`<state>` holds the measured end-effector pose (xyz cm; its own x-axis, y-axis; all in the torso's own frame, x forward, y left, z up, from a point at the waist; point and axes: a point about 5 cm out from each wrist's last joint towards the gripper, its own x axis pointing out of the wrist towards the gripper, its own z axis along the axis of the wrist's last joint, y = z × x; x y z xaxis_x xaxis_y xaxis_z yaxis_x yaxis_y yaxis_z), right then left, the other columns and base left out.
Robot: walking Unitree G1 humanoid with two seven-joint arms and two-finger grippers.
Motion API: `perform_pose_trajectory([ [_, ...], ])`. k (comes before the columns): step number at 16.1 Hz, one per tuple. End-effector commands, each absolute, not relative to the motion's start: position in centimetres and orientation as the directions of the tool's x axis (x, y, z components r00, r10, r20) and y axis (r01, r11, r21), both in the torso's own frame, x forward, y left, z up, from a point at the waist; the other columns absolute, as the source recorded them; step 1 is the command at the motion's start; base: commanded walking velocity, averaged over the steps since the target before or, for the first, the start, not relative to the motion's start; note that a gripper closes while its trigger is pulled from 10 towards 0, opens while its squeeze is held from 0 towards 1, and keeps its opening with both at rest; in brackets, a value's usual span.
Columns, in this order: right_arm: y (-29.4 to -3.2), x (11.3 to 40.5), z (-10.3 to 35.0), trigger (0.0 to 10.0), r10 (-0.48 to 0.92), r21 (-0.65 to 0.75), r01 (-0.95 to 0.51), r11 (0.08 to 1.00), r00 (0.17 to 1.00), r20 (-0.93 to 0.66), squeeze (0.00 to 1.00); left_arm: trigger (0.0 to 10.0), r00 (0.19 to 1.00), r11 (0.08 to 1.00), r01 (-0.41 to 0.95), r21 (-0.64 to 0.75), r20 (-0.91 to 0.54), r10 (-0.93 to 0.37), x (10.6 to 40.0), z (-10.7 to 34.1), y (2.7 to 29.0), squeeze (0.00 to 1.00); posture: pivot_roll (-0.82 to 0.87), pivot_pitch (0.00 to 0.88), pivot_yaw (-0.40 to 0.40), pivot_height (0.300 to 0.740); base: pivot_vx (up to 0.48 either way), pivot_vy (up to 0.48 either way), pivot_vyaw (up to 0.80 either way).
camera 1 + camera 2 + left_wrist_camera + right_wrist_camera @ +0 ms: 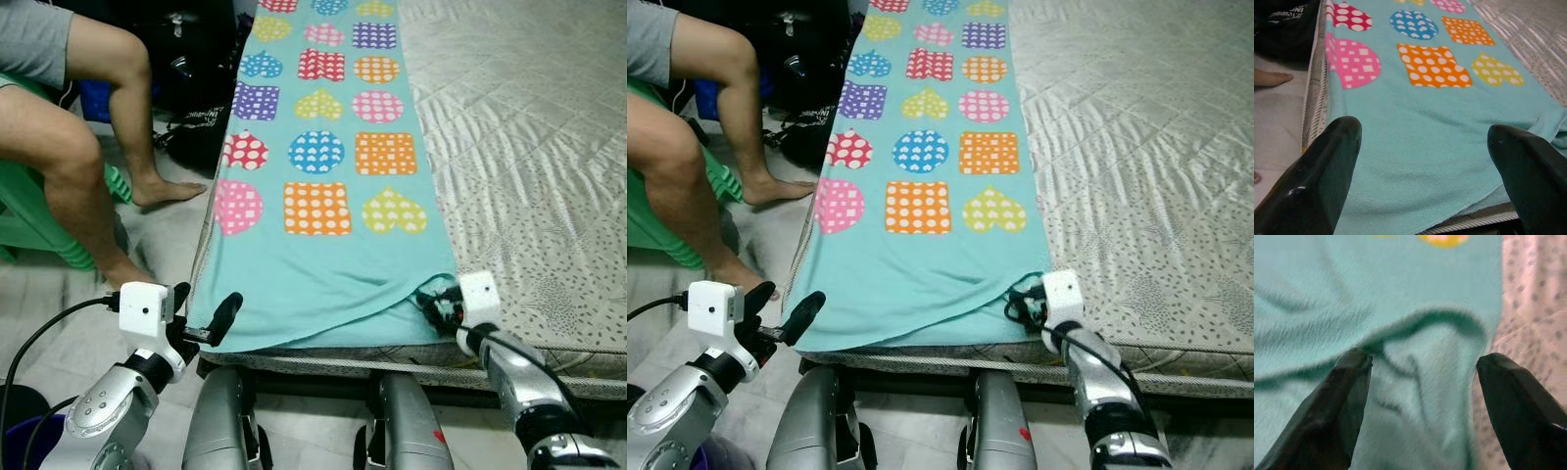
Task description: Clean up the room
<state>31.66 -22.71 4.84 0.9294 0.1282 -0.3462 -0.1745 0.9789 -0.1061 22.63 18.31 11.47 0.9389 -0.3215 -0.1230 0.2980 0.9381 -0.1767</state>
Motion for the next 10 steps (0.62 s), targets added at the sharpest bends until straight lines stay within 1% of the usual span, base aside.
perform_pose_trajectory([
  [1, -23.28, 31.65, 4.92, 3.8, 0.106, -0.110, -0.152, 0.982, 0.933, -0.344, 0.00, 10.0, 0.939, 0.943, 0.286, -0.172, -0.144, -0.312, 22.44, 11.26, 18.76, 0.00, 0.10, 0.191, 0.022, 0.587, 0.000, 0.000, 0.00],
  [2, -23.29, 31.68, 4.93, 3.8, 0.104, -0.112, -0.150, 0.982, 0.933, -0.344, 0.00, 10.0, 0.939, 0.943, 0.286, -0.172, -0.144, -0.312, 22.43, 11.25, 18.76, 0.00, 0.10, 0.190, 0.022, 0.587, 0.000, 0.000, 0.00],
  [3, -23.21, 31.76, 5.01, 0.2, 0.103, -0.116, -0.150, 0.982, 0.935, -0.340, 0.00, 10.0, 0.939, 0.943, 0.286, -0.172, -0.145, -0.312, 22.43, 11.23, 18.77, 0.00, 0.10, 0.190, 0.022, 0.587, 0.000, 0.000, 0.00],
  [4, -23.18, 31.80, 5.03, 0.0, 0.099, -0.124, -0.149, 0.981, 0.936, -0.339, 0.00, 10.0, 0.939, 0.943, 0.286, -0.171, -0.146, -0.312, 22.44, 11.23, 18.77, 0.00, 0.10, 0.190, 0.022, 0.587, 0.000, 0.000, 0.00],
  [7, -23.39, 31.73, 4.78, 0.0, 0.070, -0.164, -0.136, 0.977, 0.931, -0.358, 0.00, 10.0, 0.939, 0.943, 0.287, -0.168, -0.148, -0.312, 22.49, 11.22, 18.79, 0.00, 0.10, 0.190, 0.022, 0.587, 0.000, 0.000, 0.00],
  [8, -23.52, 31.70, 4.69, 1.7, 0.054, -0.175, -0.125, 0.977, 0.930, -0.365, 0.00, 10.0, 0.939, 0.943, 0.286, -0.167, -0.149, -0.311, 22.50, 11.21, 18.81, 0.00, 0.10, 0.190, 0.022, 0.587, 0.000, 0.000, 0.00],
  [9, -23.63, 31.68, 4.62, 3.0, 0.041, -0.184, -0.117, 0.976, 0.928, -0.371, 0.00, 10.0, 0.939, 0.944, 0.285, -0.167, -0.150, -0.310, 22.50, 11.18, 18.83, 0.00, 0.10, 0.190, 0.022, 0.587, 0.000, 0.000, 0.00],
  [10, -23.77, 31.69, 4.54, 4.7, 0.015, -0.210, -0.101, 0.973, 0.925, -0.379, 0.00, 10.0, 0.939, 0.945, 0.283, -0.166, -0.152, -0.308, 22.48, 11.13, 18.84, 0.00, 0.10, 0.190, 0.022, 0.587, 0.000, 0.000, 0.00],
])
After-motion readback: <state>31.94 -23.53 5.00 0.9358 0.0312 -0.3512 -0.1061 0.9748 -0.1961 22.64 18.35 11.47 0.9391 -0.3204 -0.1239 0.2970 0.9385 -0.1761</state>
